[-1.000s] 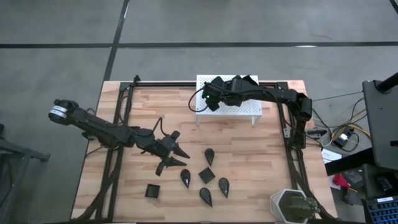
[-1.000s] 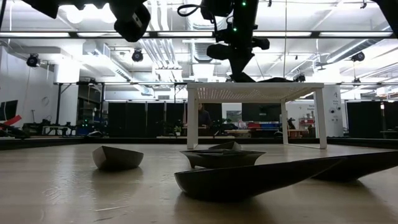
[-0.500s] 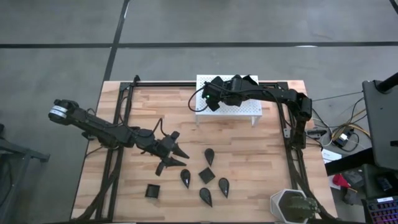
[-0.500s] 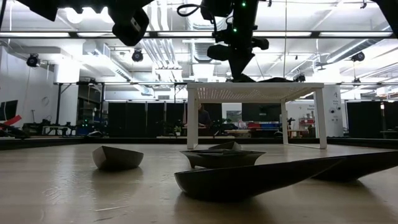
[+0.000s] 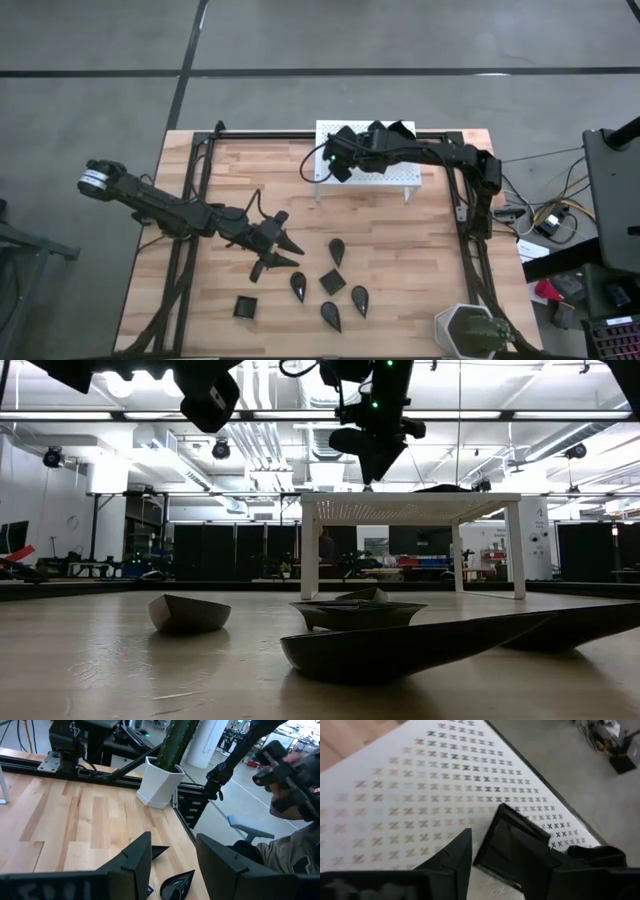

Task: Pick & Place Mini shaped plates
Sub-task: Stack the square plate on top of the square plate on the shelf

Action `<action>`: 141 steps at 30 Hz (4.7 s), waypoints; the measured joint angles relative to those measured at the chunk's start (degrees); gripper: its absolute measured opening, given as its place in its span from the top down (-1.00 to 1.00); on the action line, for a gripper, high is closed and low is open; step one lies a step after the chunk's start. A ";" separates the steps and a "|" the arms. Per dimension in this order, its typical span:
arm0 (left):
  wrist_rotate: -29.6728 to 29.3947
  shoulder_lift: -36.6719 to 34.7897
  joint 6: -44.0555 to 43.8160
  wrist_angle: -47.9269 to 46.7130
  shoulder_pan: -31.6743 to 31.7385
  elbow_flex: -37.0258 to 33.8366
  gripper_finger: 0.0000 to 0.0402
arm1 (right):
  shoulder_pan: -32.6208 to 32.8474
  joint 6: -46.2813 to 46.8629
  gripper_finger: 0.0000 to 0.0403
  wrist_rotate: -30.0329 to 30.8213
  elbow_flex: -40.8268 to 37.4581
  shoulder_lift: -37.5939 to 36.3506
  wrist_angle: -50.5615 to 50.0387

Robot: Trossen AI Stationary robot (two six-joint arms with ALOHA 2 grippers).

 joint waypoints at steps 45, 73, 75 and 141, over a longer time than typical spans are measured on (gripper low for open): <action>-9.60 -0.04 6.52 9.39 -0.31 -0.85 0.27 | 40.98 -23.83 0.96 0.17 -14.21 -0.17 9.12; -9.44 -0.04 8.93 10.97 -0.17 -0.74 0.27 | 44.37 -28.29 0.52 -17.67 -25.21 -0.15 38.80; -9.44 -0.04 8.92 10.99 -0.17 -0.74 0.27 | 44.37 -27.66 0.51 -17.66 -26.16 -0.15 40.72; -9.46 -0.02 4.74 11.41 -0.33 -2.78 0.27 | 43.17 -29.21 0.95 -15.71 -24.75 10.99 40.92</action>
